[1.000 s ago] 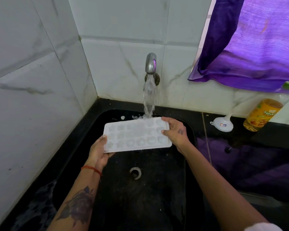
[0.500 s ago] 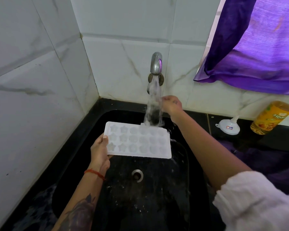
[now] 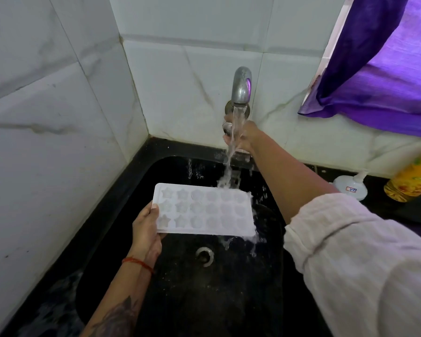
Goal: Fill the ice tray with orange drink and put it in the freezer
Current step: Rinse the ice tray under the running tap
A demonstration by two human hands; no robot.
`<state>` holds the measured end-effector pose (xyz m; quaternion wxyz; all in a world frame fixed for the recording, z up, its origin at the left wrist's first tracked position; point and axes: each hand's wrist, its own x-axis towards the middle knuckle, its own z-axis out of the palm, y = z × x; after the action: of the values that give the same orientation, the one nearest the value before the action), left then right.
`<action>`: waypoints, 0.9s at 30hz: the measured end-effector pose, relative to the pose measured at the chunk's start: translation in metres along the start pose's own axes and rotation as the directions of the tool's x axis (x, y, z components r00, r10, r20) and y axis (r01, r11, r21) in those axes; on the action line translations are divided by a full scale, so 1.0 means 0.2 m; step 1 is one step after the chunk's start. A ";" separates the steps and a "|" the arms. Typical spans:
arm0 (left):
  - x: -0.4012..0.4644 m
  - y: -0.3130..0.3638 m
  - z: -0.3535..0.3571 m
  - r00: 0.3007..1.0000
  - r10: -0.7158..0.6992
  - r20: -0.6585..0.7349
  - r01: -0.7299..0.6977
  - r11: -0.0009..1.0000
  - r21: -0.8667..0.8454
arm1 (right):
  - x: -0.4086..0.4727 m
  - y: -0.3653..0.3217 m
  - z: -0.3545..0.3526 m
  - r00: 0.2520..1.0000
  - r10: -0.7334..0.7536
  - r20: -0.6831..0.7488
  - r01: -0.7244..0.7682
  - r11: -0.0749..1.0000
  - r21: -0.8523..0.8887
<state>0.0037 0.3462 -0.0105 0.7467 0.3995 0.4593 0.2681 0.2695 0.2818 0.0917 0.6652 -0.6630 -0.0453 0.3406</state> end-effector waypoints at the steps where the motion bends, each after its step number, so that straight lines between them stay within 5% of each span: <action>1: 0.00 0.00 0.00 1.000 -0.011 -0.002 0.011 1.000 -0.007 | -0.01 -0.01 -0.02 0.998 0.039 0.059 -0.044 0.995 0.085; 4: -0.02 -0.01 0.00 0.999 -0.036 -0.001 0.036 0.999 -0.028 | -0.05 0.01 -0.12 0.988 0.051 0.146 -0.057 0.998 0.041; 9: -0.05 -0.03 -0.01 0.998 -0.055 -0.004 0.055 0.996 -0.066 | -0.11 0.20 -0.24 0.997 0.061 0.052 -0.065 0.993 0.096; 20: -0.08 -0.05 0.01 0.997 -0.080 -0.023 0.078 0.993 -0.084 | -0.01 0.03 0.04 0.956 -0.201 -0.215 0.112 0.923 -0.367; 27: -0.07 0.00 -0.01 0.998 -0.059 -0.035 0.054 0.992 -0.117 | 0.00 0.00 0.00 0.991 -0.069 -0.111 0.047 0.980 -0.193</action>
<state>-0.0045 0.3360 -0.0054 0.7671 0.3368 0.4683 0.2808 0.2686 0.2817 0.0925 0.6101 -0.7405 -0.0580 0.2757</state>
